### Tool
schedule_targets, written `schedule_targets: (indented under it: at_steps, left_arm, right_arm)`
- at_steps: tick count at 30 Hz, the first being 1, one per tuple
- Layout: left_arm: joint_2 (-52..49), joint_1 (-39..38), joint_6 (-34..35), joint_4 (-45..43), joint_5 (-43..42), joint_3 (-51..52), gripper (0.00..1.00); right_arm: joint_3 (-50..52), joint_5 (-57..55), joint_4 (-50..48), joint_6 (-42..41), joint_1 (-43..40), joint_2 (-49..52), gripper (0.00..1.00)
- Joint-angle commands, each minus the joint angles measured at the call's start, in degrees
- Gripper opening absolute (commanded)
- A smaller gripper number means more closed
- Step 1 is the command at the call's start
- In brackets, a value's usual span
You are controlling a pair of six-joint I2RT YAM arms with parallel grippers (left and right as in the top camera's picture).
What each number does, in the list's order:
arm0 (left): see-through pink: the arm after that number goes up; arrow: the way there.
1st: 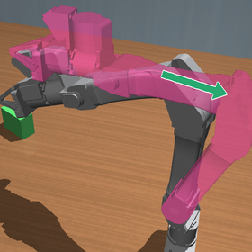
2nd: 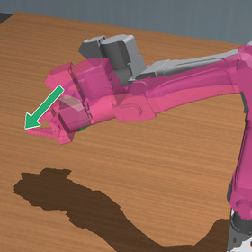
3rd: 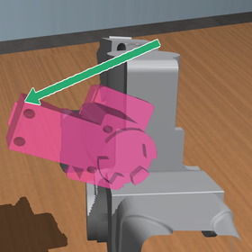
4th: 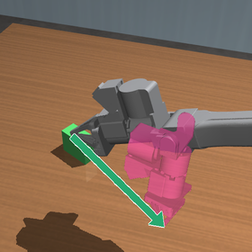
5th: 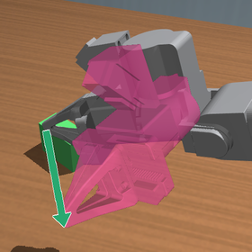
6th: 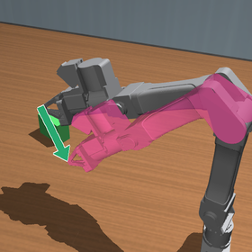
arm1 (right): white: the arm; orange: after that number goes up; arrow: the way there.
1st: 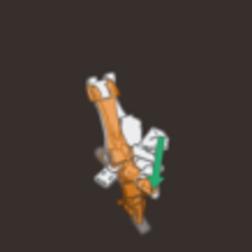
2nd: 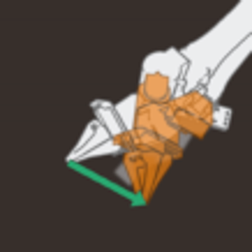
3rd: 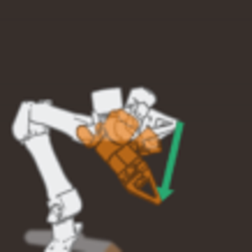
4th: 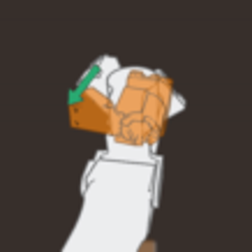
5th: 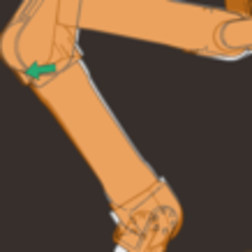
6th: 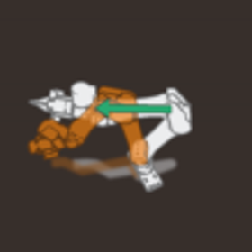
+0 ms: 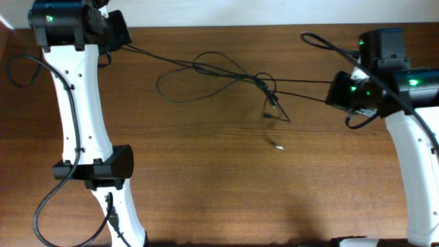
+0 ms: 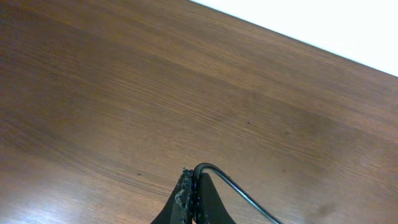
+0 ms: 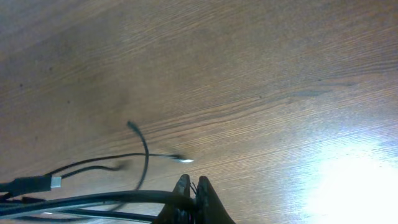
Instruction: Untangle cables
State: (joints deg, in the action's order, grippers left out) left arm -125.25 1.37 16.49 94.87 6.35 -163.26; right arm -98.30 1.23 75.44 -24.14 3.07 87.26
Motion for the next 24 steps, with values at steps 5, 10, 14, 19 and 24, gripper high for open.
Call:
schedule_targets:
  at_steps: [5, 10, 14, 19, 24]
  left_arm:
    - [1.40, 6.58, -0.70, -1.79, 17.92, 0.11, 0.01]
    - [1.40, 13.70, 0.66, -3.72, 17.53, 0.11, 0.00]
    - [1.40, 13.55, -5.05, -3.89, 2.71, 0.11, 0.00]
    - [1.44, 5.77, -16.15, -3.72, -13.11, 0.09, 0.00]
    - [7.37, 3.98, -19.78, -13.11, -37.40, -2.03, 0.00]
  right_arm:
    - [0.59, -0.96, 1.49, 2.93, -15.76, -1.68, 0.04]
    - [0.59, 5.38, 2.16, 6.03, -29.05, -1.66, 0.04]
    - [0.59, 19.17, 1.95, 16.33, -23.69, -1.66, 0.04]
    - [0.59, 20.02, -1.09, 14.27, -5.77, -1.62, 0.04]
    - [0.59, 16.48, -7.04, 6.75, 3.76, 0.44, 0.04]
